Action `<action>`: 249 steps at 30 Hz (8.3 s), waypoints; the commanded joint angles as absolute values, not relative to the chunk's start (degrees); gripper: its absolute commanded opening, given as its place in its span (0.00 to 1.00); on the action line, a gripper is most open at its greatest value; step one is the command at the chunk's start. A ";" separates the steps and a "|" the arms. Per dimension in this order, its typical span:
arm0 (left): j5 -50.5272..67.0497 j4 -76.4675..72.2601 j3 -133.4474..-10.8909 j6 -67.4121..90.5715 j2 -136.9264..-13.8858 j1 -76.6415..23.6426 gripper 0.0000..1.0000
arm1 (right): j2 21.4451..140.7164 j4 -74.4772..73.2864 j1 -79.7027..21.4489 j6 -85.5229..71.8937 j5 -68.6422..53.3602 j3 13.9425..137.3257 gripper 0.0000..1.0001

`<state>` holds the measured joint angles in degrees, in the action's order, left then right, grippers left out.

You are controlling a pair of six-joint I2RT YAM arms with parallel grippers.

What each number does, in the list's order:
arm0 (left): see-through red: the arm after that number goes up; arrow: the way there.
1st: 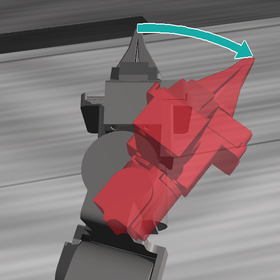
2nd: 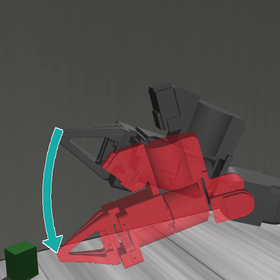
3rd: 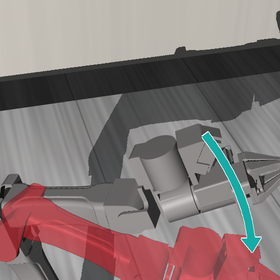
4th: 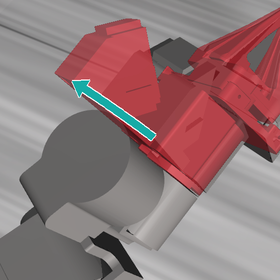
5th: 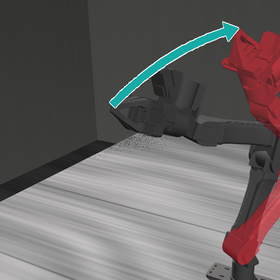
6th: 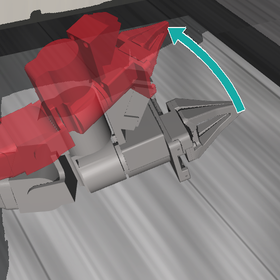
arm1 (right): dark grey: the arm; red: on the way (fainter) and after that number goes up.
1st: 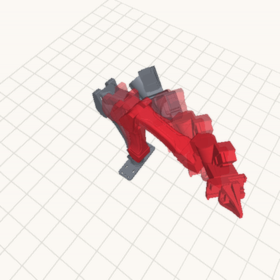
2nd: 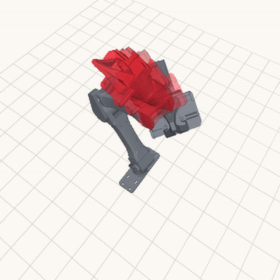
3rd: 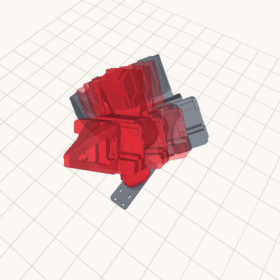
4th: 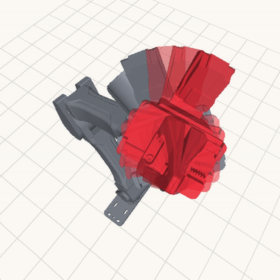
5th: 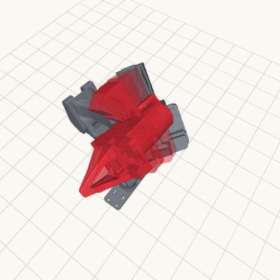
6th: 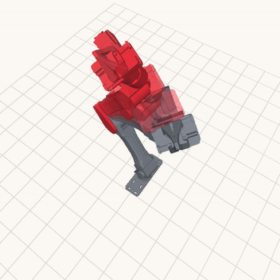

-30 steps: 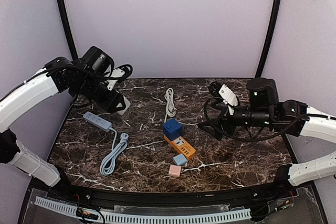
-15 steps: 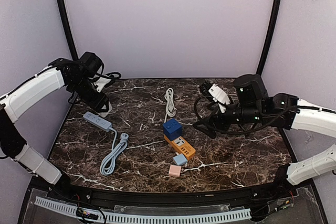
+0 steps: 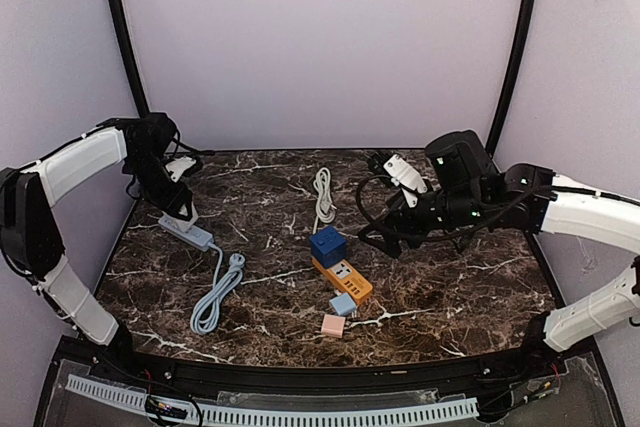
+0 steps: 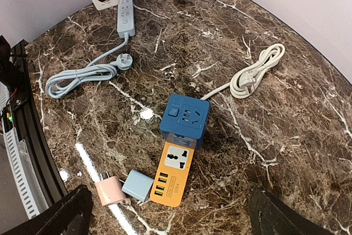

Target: Insert the plug

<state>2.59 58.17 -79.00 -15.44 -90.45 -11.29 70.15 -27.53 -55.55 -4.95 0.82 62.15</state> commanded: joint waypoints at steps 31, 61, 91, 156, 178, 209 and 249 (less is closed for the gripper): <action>11.73 65.84 -91.62 -27.29 -107.52 -0.48 0.01 | 69.77 -29.04 -57.88 -16.43 2.89 62.26 0.99; 13.36 64.11 -93.11 -27.60 -111.89 -0.34 0.01 | 72.96 -31.35 -59.85 -15.01 4.45 64.63 0.99; 7.79 58.13 -87.21 -23.21 -110.56 -4.54 0.01 | 74.75 -31.46 -59.93 -12.83 4.09 64.29 0.99; 5.80 51.18 -80.56 -21.97 -109.68 -4.58 0.01 | 77.27 -33.84 -60.24 -10.81 3.74 65.79 0.99; 10.52 48.70 -78.65 -10.69 -109.51 -4.83 0.01 | 76.11 -34.08 -60.38 -12.10 4.99 64.69 0.99; 14.14 45.27 -85.62 22.26 -115.80 -26.63 0.01 | 74.10 -33.59 -60.67 -13.67 7.44 61.11 0.99; -5.14 50.43 -96.30 18.38 -107.06 -34.19 0.99 | 72.80 -36.90 -62.09 -20.95 10.16 62.23 0.99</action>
<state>-3.29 49.93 -94.89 19.51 -114.72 -33.76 71.83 -36.93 -61.52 -19.46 7.22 59.72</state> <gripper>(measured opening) 0.986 0.986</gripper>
